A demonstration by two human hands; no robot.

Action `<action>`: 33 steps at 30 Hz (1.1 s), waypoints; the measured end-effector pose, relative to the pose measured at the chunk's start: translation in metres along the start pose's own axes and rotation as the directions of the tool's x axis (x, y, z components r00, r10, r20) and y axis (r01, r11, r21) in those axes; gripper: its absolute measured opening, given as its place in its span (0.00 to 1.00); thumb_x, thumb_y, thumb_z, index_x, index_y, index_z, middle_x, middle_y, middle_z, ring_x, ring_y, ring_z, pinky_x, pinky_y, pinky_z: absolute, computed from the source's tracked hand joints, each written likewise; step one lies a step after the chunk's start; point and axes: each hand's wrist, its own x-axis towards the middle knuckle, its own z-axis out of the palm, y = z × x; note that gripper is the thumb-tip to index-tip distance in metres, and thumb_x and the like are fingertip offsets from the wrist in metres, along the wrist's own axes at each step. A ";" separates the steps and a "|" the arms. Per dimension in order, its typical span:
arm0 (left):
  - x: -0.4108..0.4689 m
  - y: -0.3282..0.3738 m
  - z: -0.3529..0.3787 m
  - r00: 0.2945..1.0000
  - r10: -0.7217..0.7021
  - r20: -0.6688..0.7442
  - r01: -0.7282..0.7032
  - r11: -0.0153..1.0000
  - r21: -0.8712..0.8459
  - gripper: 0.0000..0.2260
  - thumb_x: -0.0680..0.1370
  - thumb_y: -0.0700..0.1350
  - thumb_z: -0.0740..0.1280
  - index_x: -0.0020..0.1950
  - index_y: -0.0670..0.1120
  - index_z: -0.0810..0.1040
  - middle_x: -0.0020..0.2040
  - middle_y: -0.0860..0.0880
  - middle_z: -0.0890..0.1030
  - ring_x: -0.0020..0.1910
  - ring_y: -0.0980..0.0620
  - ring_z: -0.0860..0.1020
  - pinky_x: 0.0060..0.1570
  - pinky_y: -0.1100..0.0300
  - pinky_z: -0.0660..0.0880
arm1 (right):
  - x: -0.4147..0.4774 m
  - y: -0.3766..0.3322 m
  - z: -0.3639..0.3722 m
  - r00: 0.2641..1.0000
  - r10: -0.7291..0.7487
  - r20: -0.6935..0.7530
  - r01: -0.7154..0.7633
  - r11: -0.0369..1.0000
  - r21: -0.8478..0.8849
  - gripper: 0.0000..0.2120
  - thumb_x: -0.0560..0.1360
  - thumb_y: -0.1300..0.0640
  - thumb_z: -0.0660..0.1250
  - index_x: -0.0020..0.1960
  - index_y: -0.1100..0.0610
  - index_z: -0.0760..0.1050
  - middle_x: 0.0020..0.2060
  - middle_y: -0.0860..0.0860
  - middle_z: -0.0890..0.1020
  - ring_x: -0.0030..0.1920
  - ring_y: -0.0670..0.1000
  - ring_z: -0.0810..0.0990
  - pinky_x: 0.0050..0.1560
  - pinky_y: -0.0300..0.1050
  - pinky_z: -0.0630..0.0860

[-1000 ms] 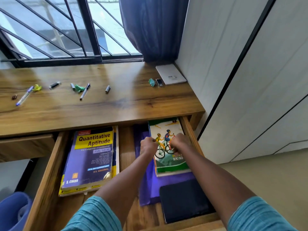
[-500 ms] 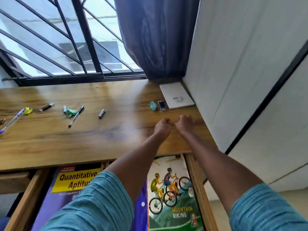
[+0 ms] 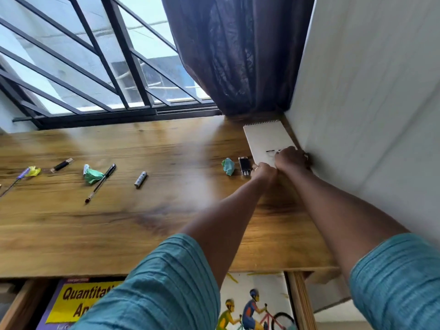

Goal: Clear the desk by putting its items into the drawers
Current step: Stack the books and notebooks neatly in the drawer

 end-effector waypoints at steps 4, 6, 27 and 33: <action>0.010 -0.002 0.010 0.999 0.022 -0.035 -0.017 0.991 0.131 0.20 0.81 0.40 0.53 0.73 0.35 0.61 0.74 0.36 0.58 0.73 0.38 0.57 0.69 0.51 0.57 | 0.014 -0.004 0.006 0.993 0.120 -0.015 -0.121 0.991 -0.065 0.24 0.77 0.57 0.55 0.71 0.66 0.64 0.69 0.63 0.66 0.70 0.63 0.64 0.68 0.58 0.63; 0.015 -0.002 0.010 0.999 0.018 -0.049 -0.011 0.988 0.153 0.20 0.81 0.39 0.53 0.73 0.36 0.61 0.75 0.36 0.55 0.74 0.37 0.55 0.69 0.49 0.57 | 0.018 -0.007 0.003 0.992 0.128 0.013 -0.126 0.987 -0.097 0.23 0.77 0.58 0.56 0.70 0.67 0.64 0.68 0.64 0.67 0.68 0.64 0.65 0.66 0.60 0.64; -0.029 -0.002 -0.025 0.993 0.104 -0.051 -0.112 0.737 -0.667 0.14 0.81 0.43 0.59 0.37 0.45 0.76 0.25 0.51 0.73 0.27 0.53 0.68 0.30 0.63 0.62 | -0.060 -0.039 -0.076 0.853 -0.208 -0.478 0.285 0.954 0.094 0.11 0.75 0.63 0.60 0.57 0.61 0.73 0.52 0.63 0.80 0.53 0.64 0.79 0.49 0.51 0.75; -0.079 0.006 -0.081 0.959 0.108 -0.263 -0.284 0.386 -0.878 0.24 0.71 0.69 0.62 0.52 0.49 0.73 0.40 0.45 0.76 0.36 0.49 0.78 0.32 0.56 0.77 | -0.155 -0.037 -0.067 0.562 -0.544 -0.623 0.682 0.731 -0.023 0.06 0.68 0.58 0.73 0.41 0.59 0.78 0.29 0.54 0.79 0.28 0.55 0.79 0.27 0.44 0.73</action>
